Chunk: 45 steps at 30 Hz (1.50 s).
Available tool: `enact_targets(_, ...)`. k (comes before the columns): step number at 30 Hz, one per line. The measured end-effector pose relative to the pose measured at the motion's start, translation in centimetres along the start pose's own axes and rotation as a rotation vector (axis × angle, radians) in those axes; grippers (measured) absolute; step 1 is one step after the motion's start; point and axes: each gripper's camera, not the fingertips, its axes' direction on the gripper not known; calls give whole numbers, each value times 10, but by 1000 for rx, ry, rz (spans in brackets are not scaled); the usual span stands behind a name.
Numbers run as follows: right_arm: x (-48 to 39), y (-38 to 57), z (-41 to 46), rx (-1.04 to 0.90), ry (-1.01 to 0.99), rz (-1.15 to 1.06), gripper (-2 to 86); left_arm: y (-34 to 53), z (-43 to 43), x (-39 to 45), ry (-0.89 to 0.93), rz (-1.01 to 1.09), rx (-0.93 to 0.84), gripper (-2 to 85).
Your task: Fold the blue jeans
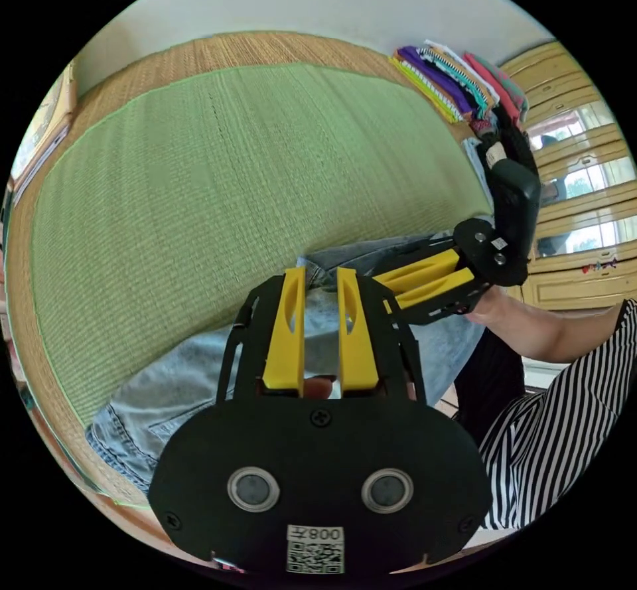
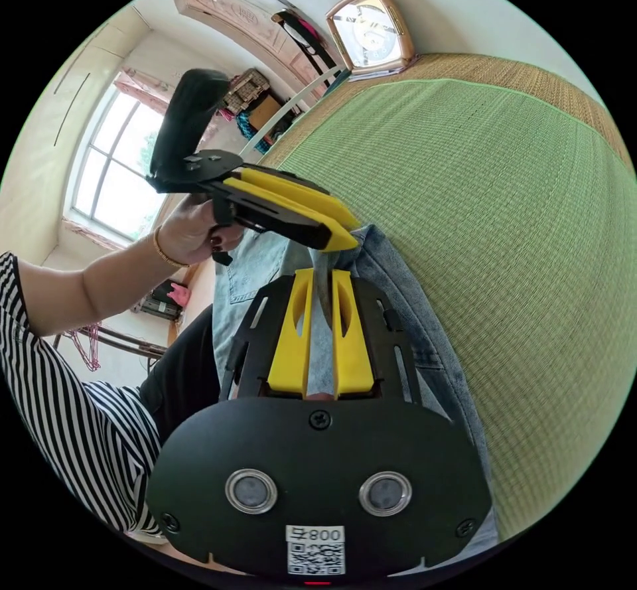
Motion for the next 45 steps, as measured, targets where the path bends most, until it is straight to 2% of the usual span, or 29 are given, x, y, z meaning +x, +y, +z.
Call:
enact_targets(4, -6, -2, 7, 6, 36, 0, 38, 3, -24, -5, -17, 20, -21, 40)
enact_targets(13, -39, 10, -19, 213, 189, -15, 23, 33, -100, -32, 46, -90, 189, 16)
enact_targets(15, -40, 7, -8, 181, 188, -26, 18, 38, -110, -43, 103, -130, 219, 14)
enact_targets(19, -25, -3, 37, -31, 199, 35, 7, 48, -120, -70, 234, -243, 250, 12)
enact_targets(29, -24, -19, 42, -134, 132, 19, 3, 73, -133, -124, 470, -487, 370, 10)
enact_targets(33, -27, -19, 36, -138, 124, -4, 4, 81, -141, -132, 511, -496, 417, 9)
enact_targets(37, -17, -34, -12, 87, 176, 9, 11, 88, -152, -138, 546, -481, 450, 9)
enact_targets(39, -6, -46, -24, 139, 206, 18, 19, 90, -155, -141, 561, -479, 461, 9)
enact_targets(45, 27, -70, -5, -32, 27, -5, 50, 94, -157, -147, 574, -468, 472, 9)
